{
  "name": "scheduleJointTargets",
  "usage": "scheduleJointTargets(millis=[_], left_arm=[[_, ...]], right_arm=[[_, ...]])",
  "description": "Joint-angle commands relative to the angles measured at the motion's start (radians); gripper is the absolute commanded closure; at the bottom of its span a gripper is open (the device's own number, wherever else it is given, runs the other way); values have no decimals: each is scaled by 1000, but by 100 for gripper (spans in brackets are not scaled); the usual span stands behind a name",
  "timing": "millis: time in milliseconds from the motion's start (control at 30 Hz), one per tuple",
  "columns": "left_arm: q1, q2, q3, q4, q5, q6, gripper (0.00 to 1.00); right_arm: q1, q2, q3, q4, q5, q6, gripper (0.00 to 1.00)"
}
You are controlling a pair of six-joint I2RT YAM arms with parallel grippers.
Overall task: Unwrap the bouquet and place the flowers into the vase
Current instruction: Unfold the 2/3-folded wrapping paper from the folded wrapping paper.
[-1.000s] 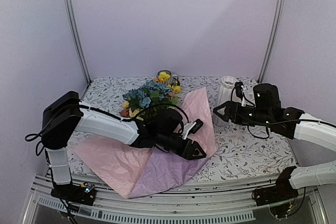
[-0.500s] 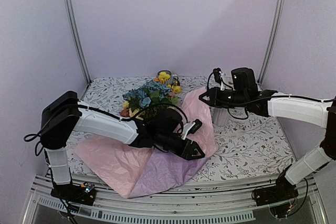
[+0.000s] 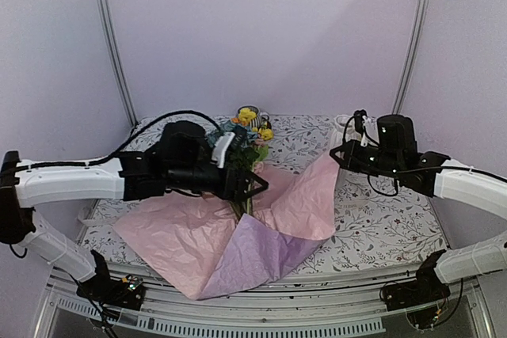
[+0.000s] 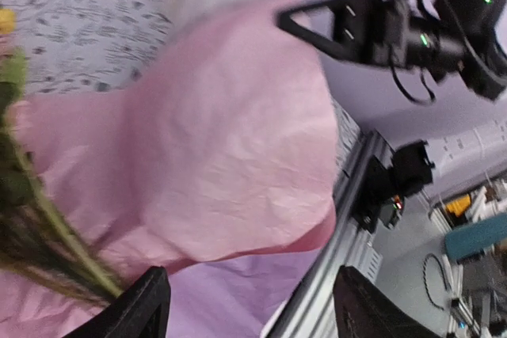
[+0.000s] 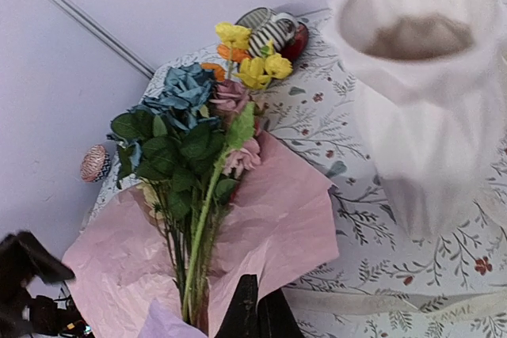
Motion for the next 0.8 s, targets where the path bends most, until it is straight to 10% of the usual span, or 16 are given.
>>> scheduleJointTargets(millis=[0,300,533,767], left_arm=[[222,-151,-125,-209,-117,38,28],[592,-283,-277,-305,-181,69,23],[661,-241,-339,-244,-203,40,11],[696,-176,-393,-157,-211,69,27]], right_arm=[[-11,-83,-112,-64,114,46,98],[-12,-184,-249,-60,157,82,98],[-12,-174,-273,-44,162,54,98],[-33,-143,-284,-28,142,37,98]])
